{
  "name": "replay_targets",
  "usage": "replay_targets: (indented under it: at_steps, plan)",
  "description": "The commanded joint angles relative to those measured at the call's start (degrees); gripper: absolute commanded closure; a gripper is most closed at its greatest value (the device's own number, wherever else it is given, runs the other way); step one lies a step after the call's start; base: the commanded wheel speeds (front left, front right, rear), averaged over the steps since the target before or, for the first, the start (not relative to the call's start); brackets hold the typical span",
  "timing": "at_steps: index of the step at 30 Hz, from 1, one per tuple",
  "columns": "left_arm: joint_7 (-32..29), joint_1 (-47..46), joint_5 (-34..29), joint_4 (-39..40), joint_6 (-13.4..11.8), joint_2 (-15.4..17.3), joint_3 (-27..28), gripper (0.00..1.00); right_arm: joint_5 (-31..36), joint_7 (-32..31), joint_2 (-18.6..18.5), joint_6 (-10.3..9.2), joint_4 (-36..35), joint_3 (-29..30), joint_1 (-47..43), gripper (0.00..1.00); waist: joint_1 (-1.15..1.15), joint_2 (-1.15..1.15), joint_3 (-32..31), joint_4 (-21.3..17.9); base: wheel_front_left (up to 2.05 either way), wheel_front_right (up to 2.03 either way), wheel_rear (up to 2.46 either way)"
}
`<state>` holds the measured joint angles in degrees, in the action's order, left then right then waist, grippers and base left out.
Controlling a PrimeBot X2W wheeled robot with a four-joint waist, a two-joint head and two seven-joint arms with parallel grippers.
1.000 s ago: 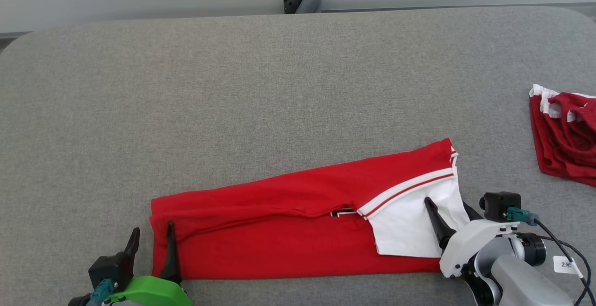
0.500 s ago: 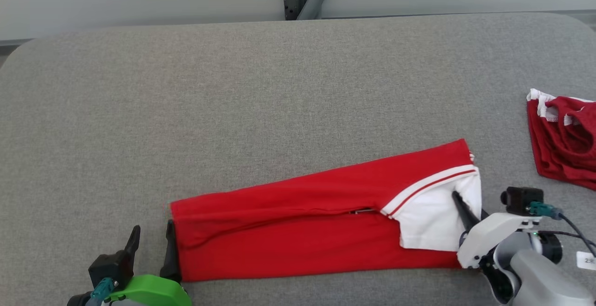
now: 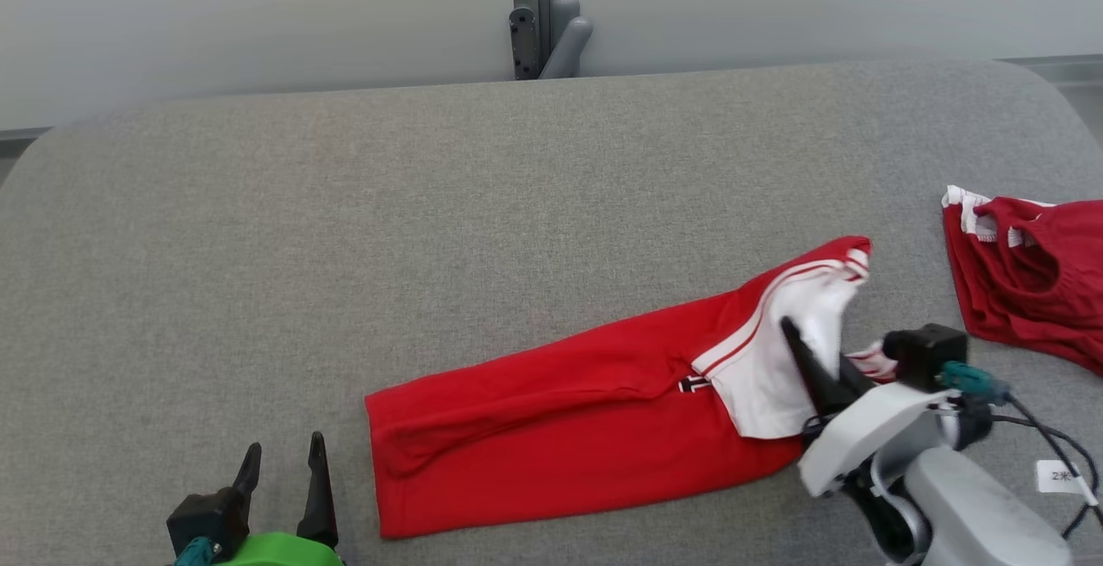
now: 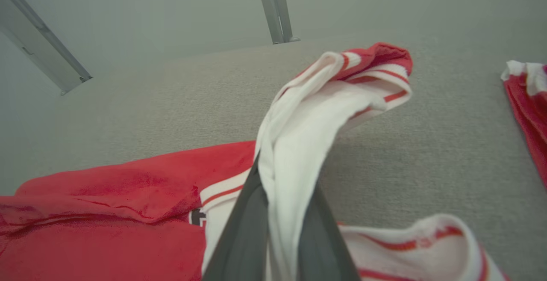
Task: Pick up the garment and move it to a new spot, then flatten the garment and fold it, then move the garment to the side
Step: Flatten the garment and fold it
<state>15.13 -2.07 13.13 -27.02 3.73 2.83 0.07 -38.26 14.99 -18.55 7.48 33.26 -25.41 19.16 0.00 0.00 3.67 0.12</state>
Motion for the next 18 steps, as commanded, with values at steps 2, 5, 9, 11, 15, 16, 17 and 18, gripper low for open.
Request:
replay_targets:
  at_steps: [2,5,9,11,15,16,17,18]
  plan:
    - [0.0,0.9,-0.3,-0.1,0.4,0.2,-0.3,0.00,-0.5,-0.3,0.1,0.01,-6.0,-6.2,-0.7,1.00,0.00,0.00,-1.2,0.4,0.00,0.00,0.00]
    - [0.0,1.0,0.4,-0.3,0.3,0.2,-1.3,0.00,-1.9,-2.7,0.5,0.01,-11.2,-11.8,0.1,1.00,0.00,0.00,-1.5,1.7,0.00,0.00,0.00]
    - [0.0,0.9,0.8,-0.6,0.4,0.2,-2.7,0.00,-2.8,-5.1,1.9,0.01,-13.4,-15.8,1.8,1.00,0.00,0.00,-1.5,4.1,0.00,0.00,0.00]
    - [0.0,0.5,0.9,-0.8,0.5,0.2,-3.9,0.00,-2.8,-6.2,3.2,0.01,-13.0,-17.7,2.7,1.00,0.00,0.00,-1.4,6.6,0.00,0.00,0.00]
    - [0.0,0.2,1.5,-1.0,0.6,0.2,-7.1,0.00,-2.1,-7.1,7.1,0.01,-7.9,-20.6,5.7,1.00,0.00,0.00,-0.9,13.8,0.00,0.00,0.00]
    - [0.0,0.1,1.6,-0.9,0.6,0.2,-7.6,0.00,-1.6,-6.8,7.7,0.01,-6.3,-20.7,6.4,1.00,0.00,0.00,-0.7,15.2,0.00,0.00,0.00]
    - [0.0,0.1,1.7,-1.0,0.5,0.2,-8.1,0.00,-1.6,-6.5,8.6,0.00,-4.4,-20.4,6.8,1.00,0.00,0.00,-0.5,16.6,0.00,0.00,0.00]
    - [0.0,0.1,1.8,-1.1,0.6,0.2,-8.8,0.00,-1.0,-6.5,9.2,0.01,-2.5,-20.5,7.3,1.00,0.00,0.00,-0.2,18.1,0.00,0.00,0.00]
